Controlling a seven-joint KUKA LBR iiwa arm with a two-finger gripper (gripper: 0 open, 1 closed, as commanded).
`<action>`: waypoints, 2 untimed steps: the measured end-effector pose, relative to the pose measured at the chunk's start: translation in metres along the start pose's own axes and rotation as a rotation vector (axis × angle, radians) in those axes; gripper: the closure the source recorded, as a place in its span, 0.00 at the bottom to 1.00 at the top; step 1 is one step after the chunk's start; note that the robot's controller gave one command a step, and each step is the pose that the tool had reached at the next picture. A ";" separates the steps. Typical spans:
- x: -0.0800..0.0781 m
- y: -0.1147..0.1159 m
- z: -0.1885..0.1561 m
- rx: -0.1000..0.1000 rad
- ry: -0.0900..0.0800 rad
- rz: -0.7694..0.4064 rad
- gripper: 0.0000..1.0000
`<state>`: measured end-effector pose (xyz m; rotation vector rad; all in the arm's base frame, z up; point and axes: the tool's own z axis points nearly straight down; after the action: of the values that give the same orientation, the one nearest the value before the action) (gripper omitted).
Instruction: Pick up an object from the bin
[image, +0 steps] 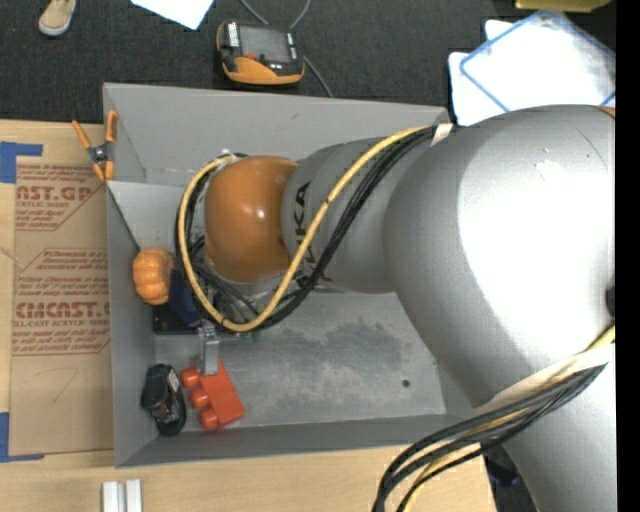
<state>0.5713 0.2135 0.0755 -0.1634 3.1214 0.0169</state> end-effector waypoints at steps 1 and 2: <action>0.003 0.001 -0.001 -0.006 -0.010 0.261 0.00; -0.004 0.003 -0.007 -0.007 -0.013 0.033 1.00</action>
Offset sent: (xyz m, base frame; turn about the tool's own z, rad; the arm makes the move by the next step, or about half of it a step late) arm -0.0006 -0.0001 0.0001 0.0331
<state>0.5745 0.2163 0.0826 -0.1114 3.1115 0.0287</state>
